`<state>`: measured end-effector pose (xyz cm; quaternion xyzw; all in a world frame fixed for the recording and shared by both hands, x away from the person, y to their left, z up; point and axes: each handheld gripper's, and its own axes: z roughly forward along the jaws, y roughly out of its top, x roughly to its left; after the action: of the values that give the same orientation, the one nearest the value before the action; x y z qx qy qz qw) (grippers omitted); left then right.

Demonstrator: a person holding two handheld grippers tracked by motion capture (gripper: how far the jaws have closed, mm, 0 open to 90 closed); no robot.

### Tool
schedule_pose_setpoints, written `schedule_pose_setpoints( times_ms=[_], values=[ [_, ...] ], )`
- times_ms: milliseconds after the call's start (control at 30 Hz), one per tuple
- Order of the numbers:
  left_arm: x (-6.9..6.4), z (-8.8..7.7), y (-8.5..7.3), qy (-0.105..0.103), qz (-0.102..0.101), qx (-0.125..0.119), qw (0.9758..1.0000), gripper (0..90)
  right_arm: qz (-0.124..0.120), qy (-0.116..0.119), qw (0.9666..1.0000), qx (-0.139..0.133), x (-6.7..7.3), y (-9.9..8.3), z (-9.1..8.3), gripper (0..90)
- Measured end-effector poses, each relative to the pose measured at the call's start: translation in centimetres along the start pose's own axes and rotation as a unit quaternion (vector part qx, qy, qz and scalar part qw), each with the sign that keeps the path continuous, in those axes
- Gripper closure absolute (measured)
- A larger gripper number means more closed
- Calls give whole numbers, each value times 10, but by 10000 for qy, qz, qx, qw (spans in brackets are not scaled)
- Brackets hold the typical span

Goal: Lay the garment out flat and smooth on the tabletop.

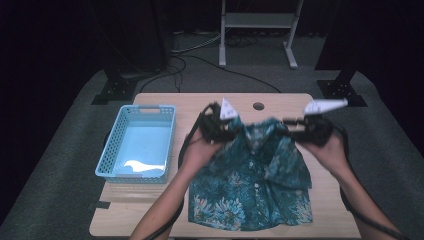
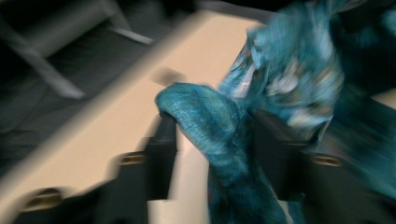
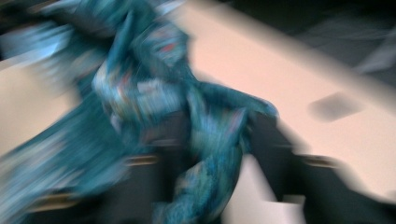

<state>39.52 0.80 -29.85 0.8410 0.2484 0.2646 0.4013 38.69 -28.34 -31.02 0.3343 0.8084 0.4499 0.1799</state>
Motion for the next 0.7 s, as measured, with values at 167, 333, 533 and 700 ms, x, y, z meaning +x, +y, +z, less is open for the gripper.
schedule_pose_setpoints(
  times_ms=[167,333,533,700],
  values=[
    [14,26,-2,-228,-390,33,9990,254,286,-340,9990,-85,-20,17,17,354],
    [2,52,-39,-604,-505,344,9963,186,94,-39,9985,539,-13,-29,44,364],
    [-18,78,-79,-917,-525,785,9913,153,180,243,9917,1253,-7,-83,73,351],
    [-27,93,-103,-980,-516,1100,9877,114,151,147,9879,1538,-5,-107,83,333]
  ],
)
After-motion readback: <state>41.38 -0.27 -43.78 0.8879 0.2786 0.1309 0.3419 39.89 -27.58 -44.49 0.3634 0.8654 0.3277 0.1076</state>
